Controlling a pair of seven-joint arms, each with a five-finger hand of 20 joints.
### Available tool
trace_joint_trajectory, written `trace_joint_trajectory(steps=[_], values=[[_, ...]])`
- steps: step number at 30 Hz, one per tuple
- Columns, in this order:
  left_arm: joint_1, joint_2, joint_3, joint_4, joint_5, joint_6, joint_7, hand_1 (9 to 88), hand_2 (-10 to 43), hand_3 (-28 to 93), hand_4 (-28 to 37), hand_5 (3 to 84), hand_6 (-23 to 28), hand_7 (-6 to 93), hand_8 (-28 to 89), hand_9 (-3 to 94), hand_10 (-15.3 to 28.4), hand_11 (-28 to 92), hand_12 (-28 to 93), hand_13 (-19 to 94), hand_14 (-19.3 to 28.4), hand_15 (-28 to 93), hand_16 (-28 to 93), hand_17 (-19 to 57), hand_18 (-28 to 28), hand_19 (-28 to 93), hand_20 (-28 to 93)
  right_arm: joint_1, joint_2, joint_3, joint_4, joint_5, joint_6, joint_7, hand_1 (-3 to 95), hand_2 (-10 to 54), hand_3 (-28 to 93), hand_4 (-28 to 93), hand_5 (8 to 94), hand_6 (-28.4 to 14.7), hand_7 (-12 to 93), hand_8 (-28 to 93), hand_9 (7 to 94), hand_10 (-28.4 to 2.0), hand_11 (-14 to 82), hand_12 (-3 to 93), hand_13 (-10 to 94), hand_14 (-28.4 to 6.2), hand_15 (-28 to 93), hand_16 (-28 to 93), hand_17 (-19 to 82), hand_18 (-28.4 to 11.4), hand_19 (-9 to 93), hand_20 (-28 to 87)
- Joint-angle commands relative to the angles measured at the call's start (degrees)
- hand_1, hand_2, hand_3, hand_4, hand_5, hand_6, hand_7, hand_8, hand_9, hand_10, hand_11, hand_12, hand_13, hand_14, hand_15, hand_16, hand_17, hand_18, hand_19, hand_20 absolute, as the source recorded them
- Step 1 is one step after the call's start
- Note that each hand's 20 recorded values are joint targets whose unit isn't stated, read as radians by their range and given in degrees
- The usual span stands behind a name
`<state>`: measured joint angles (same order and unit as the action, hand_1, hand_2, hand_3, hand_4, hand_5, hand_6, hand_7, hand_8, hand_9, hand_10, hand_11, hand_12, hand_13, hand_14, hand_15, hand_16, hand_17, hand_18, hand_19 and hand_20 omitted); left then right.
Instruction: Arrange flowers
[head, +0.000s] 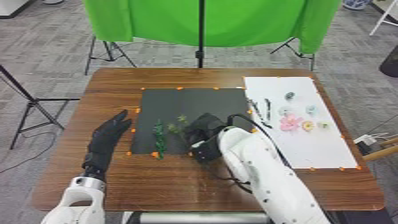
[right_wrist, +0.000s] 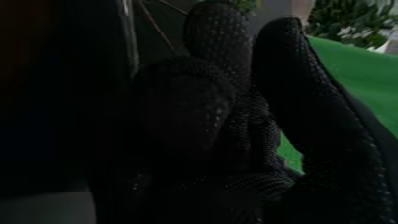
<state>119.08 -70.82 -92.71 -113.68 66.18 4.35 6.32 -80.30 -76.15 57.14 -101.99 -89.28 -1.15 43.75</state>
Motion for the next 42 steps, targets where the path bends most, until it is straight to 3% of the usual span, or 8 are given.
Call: trace_joint_trajectory(steps=[1,7,23,30,33,37,42], values=[[0.5,-0.30,-0.21,-0.02,0.42,-0.60,-0.66,21.3,-0.9,67,-26.4,39.1,3.7,2.1,-5,40.7,12.3,8,12,27,12.1,7,0,4.2,9.6,1,16,-0.7,1.0,-1.4,0.0,-7.6,-3.8,-4.4,43.3,-9.5,73,-25,75.3,-3.1,19,13,92.8,-11.1,32.0,26.1,94,-1.4,56,23,74,-3.9,90,34],[0.7,-0.50,-0.29,-0.20,0.61,-0.87,-0.72,21.5,-0.7,66,-26.1,38.9,3.8,1.3,-5,40.3,12.1,7,13,27,11.9,7,0,4.1,9.5,1,16,-1.1,1.7,-2.1,-0.5,-14.2,-6.6,-7.9,36.1,-9.5,82,-28,74.0,-2.3,19,-7,93.0,-11.2,32.4,26.0,94,-1.5,56,23,74,-4.3,91,32],[0.8,-0.68,-0.49,-0.23,0.59,-0.97,-1.12,21.5,-0.2,65,-25.2,38.5,3.6,0.1,-4,40.0,11.8,7,14,27,11.8,7,1,4.0,9.6,1,16,-3.2,4.2,-2.1,-2.5,-36.2,-6.7,-17.0,32.3,-9.5,78,-23,69.0,-2.8,16,-7,90.8,-11.9,34.6,26.3,94,-2.1,56,25,73,-5.6,93,34],[1.0,-1.08,-0.68,-0.39,0.63,-1.10,-1.06,21.3,-0.1,65,-25.1,38.7,3.4,0.4,-4,40.9,11.8,7,14,27,11.9,7,1,4.2,9.6,1,16,-6.2,7.4,4.7,-9.5,-39.7,-5.0,-18.8,32.8,-9.5,74,-20,69.5,-2.7,16,-7,89.3,-12.7,35.0,26.3,94,-2.6,54,28,71,-6.8,93,38],[1.4,-1.01,-0.93,-0.55,0.53,-0.71,-0.95,21.2,-0.3,65,-25.1,38.9,3.4,1.2,-4,41.3,12.0,8,14,28,12.0,7,1,4.3,9.6,1,16,-7.4,10.2,9.9,-12.6,-42.2,-0.4,-18.8,34.7,-9.5,69,-18,68.3,-2.4,16,-7,83.1,-14.5,25.9,24.9,92,-3.8,48,33,65,-9.4,93,40],[1.8,-0.95,-1.27,-0.73,0.39,-0.34,-0.99,21.0,-0.5,65,-25.4,39.5,3.6,2.1,-5,41.7,12.2,9,13,29,12.2,7,0,4.6,9.6,1,16,-7.6,12.8,16.5,-13.0,-46.0,0.0,-16.8,38.9,-9.5,66,-16,64.1,-2.9,16,-6,72.4,-16.7,20.3,24.7,83,-6.4,52,35,58,-13.0,93,45],[1.3,-0.97,-0.82,-0.52,0.68,-0.69,-1.25,21.0,-0.7,66,-25.9,39.8,3.6,2.9,-5,41.9,12.3,10,13,29,12.3,8,0,4.6,9.6,1,16,-7.1,13.3,20.6,-10.0,-46.5,-8.0,-12.7,39.4,-9.5,62,-15,65.4,-3.9,15,-6,74.8,-16.4,24.0,25.6,82,-7.2,57,33,58,-12.7,93,46]])
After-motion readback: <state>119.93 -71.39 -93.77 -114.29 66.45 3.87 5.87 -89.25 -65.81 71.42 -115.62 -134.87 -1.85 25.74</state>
